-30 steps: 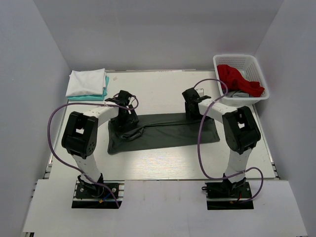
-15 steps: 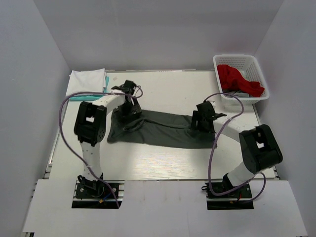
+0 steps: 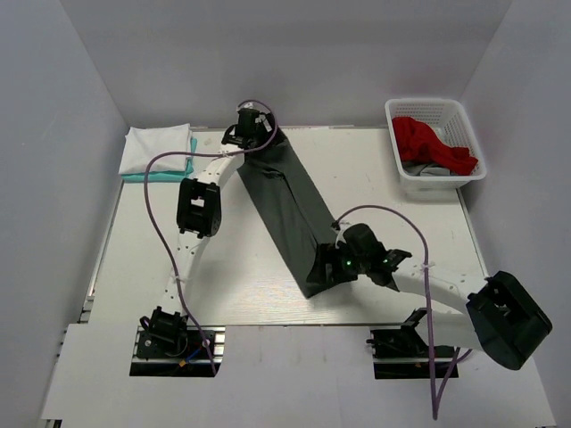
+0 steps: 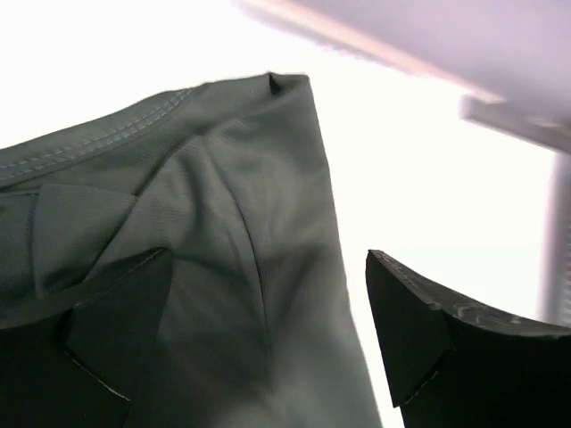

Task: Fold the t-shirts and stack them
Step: Rotate the tshirt 80 degrees

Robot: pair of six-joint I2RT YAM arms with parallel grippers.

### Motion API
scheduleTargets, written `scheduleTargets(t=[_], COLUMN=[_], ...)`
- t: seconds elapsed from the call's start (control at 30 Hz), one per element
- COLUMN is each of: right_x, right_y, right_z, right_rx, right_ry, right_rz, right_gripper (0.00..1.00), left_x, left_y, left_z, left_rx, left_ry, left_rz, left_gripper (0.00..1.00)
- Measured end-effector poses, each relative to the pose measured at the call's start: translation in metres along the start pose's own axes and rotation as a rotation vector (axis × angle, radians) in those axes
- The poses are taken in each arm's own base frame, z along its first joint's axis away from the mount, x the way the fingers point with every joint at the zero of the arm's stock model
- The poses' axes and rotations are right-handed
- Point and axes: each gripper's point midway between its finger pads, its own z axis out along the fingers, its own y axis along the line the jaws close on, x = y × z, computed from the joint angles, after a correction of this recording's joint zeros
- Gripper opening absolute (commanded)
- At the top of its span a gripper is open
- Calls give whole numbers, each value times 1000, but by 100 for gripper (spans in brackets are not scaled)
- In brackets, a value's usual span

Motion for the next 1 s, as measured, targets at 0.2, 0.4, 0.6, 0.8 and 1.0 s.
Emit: scheduleTargets(t=[0.2, 0.4, 0.6, 0.8, 1.0], right_x=[67, 89, 49, -37, -58], right_y=[50, 82, 97, 105, 38], right_z=[-4, 2, -8, -27, -11], right_rx=[-229, -374, -318, -132, 186], right_ry=[251, 379, 215, -113, -138], right_rz=[-218, -369, -465, -419, -279], right_gripper=[90, 90, 90, 90, 90], left_x=[-4, 0, 3, -27, -99], left_y=[-43, -66, -72, -91, -143], left_z=[30, 37, 33, -3, -140], left_rx=[242, 416, 457, 426, 440], left_ry=[-96, -135, -122, -143, -228], left_rz=[-29, -34, 21, 107, 176], left_gripper=[100, 100, 100, 100, 100])
